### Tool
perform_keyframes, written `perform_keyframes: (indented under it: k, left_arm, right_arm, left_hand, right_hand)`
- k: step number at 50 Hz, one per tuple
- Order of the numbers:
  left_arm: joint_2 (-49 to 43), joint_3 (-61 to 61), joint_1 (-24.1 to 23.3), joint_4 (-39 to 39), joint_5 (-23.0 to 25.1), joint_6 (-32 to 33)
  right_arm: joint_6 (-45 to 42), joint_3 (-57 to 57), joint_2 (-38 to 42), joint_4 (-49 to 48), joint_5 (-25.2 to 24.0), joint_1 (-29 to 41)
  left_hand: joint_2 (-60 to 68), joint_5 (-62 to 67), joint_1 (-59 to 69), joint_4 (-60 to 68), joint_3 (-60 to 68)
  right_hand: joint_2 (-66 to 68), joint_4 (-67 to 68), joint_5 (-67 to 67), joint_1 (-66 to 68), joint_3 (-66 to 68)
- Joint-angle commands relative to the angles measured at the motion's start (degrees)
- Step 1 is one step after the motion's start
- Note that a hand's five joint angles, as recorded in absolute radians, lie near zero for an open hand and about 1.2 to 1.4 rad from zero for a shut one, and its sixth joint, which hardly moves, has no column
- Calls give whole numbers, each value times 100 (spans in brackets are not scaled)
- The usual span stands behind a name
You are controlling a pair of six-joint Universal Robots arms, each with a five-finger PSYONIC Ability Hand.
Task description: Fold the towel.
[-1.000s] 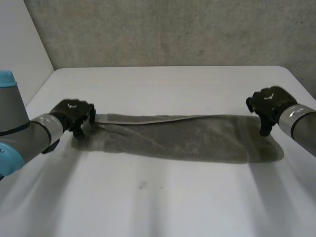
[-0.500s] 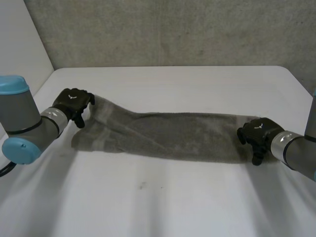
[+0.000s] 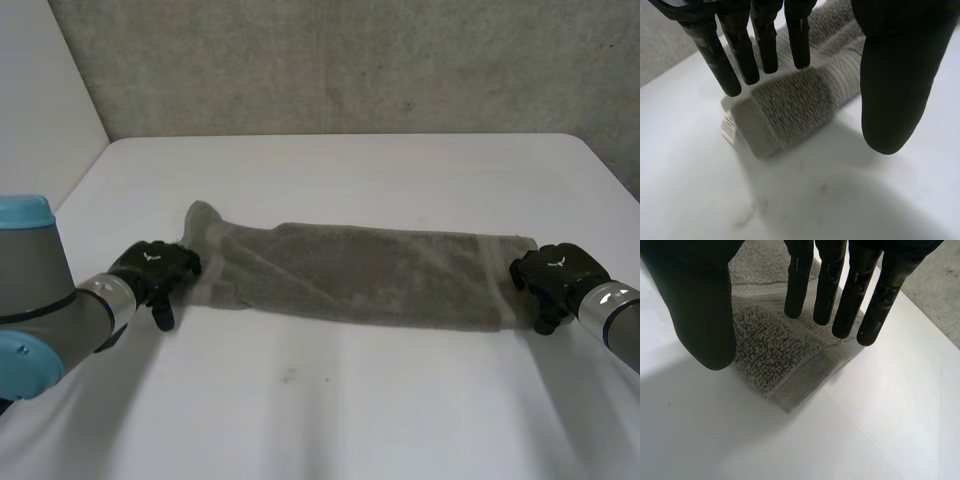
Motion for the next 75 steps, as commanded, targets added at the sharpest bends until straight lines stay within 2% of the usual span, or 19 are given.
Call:
perform_keyframes:
  k: [1,2,5,7,19,29,37,43,48,50,51,55,56,58,59,61,67,69,75]
  left_arm:
    - [12,-237,14,-10,-347,9]
    - [12,-238,14,-10,-347,9]
    - [134,-334,14,-19,-479,9]
    - [249,-396,14,-19,-514,18]
    - [1056,-984,85,-352,-541,343]
    - [1796,-1336,50,-863,-514,290]
    - [2367,-1442,85,-968,-506,211]
    - [2640,-1442,120,-959,-470,-8]
    - [2666,-1380,120,-951,-453,-167]
    - [2666,-1328,102,-916,-453,-193]
    - [2666,-1328,102,-915,-453,-193]
    - [2666,-1214,50,-889,-453,-202]
    - [2666,-1213,50,-889,-453,-202]
    - [2657,-1117,23,-880,-462,-219]
    - [2657,-1117,23,-880,-462,-219]
    - [2657,-1081,6,-880,-462,-246]
    - [2640,-932,-100,-854,-462,-483]
    - [2579,-880,-152,-775,-462,-597]
    - [2429,-791,-249,-564,-462,-641]
  right_arm:
    - [-17,5,199,-193,58,-5]
    - [-17,5,199,-193,58,-5]
    - [-44,14,208,-193,58,-93]
    - [-53,-4,190,-228,58,-146]
    - [-96,-109,181,-298,93,-331]
    - [-220,-215,129,-298,128,-559]
    - [-1343,-583,-205,-219,400,-1639]
    - [-1459,-883,-267,-228,418,-1552]
    - [-914,-1208,-495,-246,418,-1025]
    - [-494,-1418,-679,-263,401,-457]
    - [-492,-1419,-680,-263,400,-454]
    - [-290,-1664,-663,-360,365,746]
    - [-290,-1665,-662,-360,365,750]
    - [-316,-1840,-392,-535,331,1677]
    - [-316,-1841,-390,-536,330,1682]
    - [-316,-1998,-14,-842,304,2426]
    - [-307,-2272,638,-1195,198,3255]
    - [-307,-2507,1137,-1213,-81,3719]
    - [-290,-2649,1702,-1098,-303,4029]
  left_hand:
    - [280,294,240,291,285]
    - [280,294,240,291,285]
    - [280,294,240,291,285]
    - [280,294,240,291,285]
    - [213,227,173,224,218]
    - [-175,-160,-214,-163,-169]
    - [-376,-362,-416,-365,-371]
    - [-444,-429,-483,-432,-438]
    - [-444,-429,-483,-432,-438]
    - [-444,-429,-483,-432,-438]
    - [-444,-429,-483,-432,-438]
    - [-444,-429,-483,-432,-438]
    - [-444,-429,-483,-432,-438]
    - [-444,-429,-483,-432,-438]
    - [-444,-429,-483,-432,-438]
    - [-444,-429,-483,-432,-438]
    - [-460,-446,-500,-449,-455]
    - [-444,-429,-483,-432,-438]
    - [-444,-429,-483,-432,-438]
  right_hand:
    - [678,803,879,1177,815]
    - [680,806,881,1179,817]
    - [1941,2067,2143,2440,2079]
    - [4419,4544,4620,4918,4556]
    - [4543,4669,4744,5042,4680]
    - [4543,4669,4744,5042,4680]
    - [4543,4669,4744,5042,4680]
    - [4543,4669,4744,5042,4680]
    - [4543,4669,4744,5042,4680]
    - [4543,4669,4744,5042,4680]
    - [4543,4669,4744,5042,4680]
    - [4543,4669,4744,5042,4680]
    - [4543,4669,4744,5042,4680]
    - [4543,4669,4744,5042,4680]
    - [4543,4669,4744,5042,4680]
    - [4543,4669,4744,5042,4680]
    - [4543,4669,4744,5042,4680]
    - [4543,4669,4744,5042,4680]
    - [4543,4669,4744,5042,4680]
